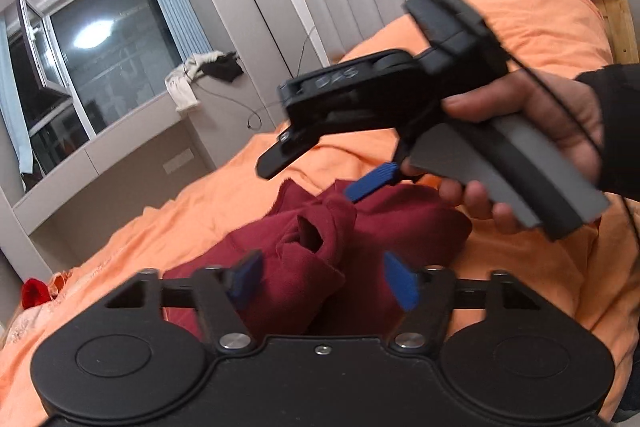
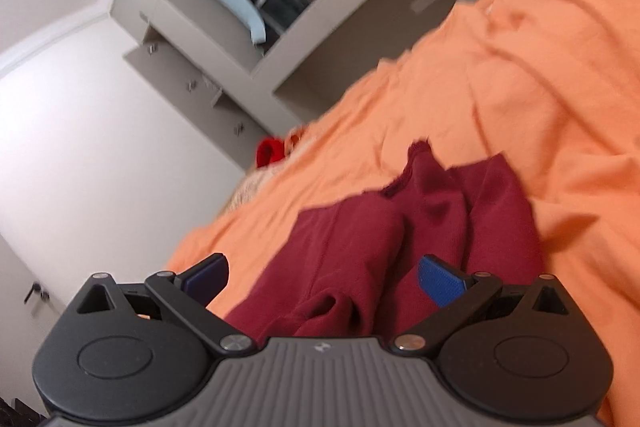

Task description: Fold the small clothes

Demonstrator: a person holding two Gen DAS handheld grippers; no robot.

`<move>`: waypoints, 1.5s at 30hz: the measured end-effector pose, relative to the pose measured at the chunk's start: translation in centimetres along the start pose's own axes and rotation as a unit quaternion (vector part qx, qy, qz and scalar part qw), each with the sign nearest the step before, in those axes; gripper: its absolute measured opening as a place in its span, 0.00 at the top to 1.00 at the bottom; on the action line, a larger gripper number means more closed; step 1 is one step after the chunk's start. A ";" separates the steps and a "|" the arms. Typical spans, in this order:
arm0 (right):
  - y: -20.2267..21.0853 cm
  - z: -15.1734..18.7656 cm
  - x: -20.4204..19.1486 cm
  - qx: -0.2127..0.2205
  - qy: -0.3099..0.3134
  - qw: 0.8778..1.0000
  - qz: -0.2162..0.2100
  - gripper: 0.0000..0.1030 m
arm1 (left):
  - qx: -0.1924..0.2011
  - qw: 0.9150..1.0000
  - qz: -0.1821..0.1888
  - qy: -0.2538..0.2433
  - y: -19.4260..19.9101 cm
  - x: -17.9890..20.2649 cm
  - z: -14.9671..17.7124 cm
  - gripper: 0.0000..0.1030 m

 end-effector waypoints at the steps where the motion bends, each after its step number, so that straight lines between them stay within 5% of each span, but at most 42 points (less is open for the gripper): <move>1: -0.5 -0.2 0.1 -0.003 -0.004 1.000 0.009 0.00 | -0.002 1.000 -0.002 0.002 -0.1 -0.1 0.1 0.53; 4: -1.4 -0.4 0.5 -0.005 -0.040 0.999 0.012 0.02 | -0.008 1.000 0.000 0.018 -0.3 -0.7 0.1 0.67; 6: -1.8 -0.3 0.8 -0.005 -0.052 0.999 0.012 0.14 | -0.008 0.999 0.005 0.034 -0.4 -1.1 -0.1 0.75; 9: -2.6 0.0 1.0 -0.013 -0.053 0.998 0.030 0.49 | 0.002 0.999 -0.001 0.041 -0.4 -1.3 -0.4 0.80; 10: -2.8 0.1 1.2 -0.017 -0.053 0.998 0.041 0.73 | 0.005 0.999 -0.001 0.045 -0.2 -1.3 -0.3 0.80; 13: -2.7 -0.1 1.3 -0.010 -0.042 0.997 0.057 0.91 | 0.012 0.998 -0.003 0.055 -0.1 -1.3 -0.4 0.82; 25: 4.3 -3.6 -0.3 0.085 0.036 0.992 0.085 0.93 | 0.052 0.998 0.021 0.033 0.1 2.4 -2.2 0.83; 40: 4.2 -0.6 2.0 0.023 0.030 0.986 0.164 0.92 | 0.007 0.996 0.068 0.062 -3.1 5.2 -0.2 0.82; 45: 4.4 0.2 2.5 0.000 0.038 0.983 0.178 0.78 | -0.008 0.992 0.091 0.086 -3.3 4.7 0.6 0.73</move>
Point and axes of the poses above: each gripper's, at about its wrist camera, not at the fingertips, and y roughly against the way its jaws point, x to its right, z to its underside, the point moved 5 cm from there along -y, roughly the way its jaws point, and after that the axes turned 14 degrees about y, right-handed, at the moved point
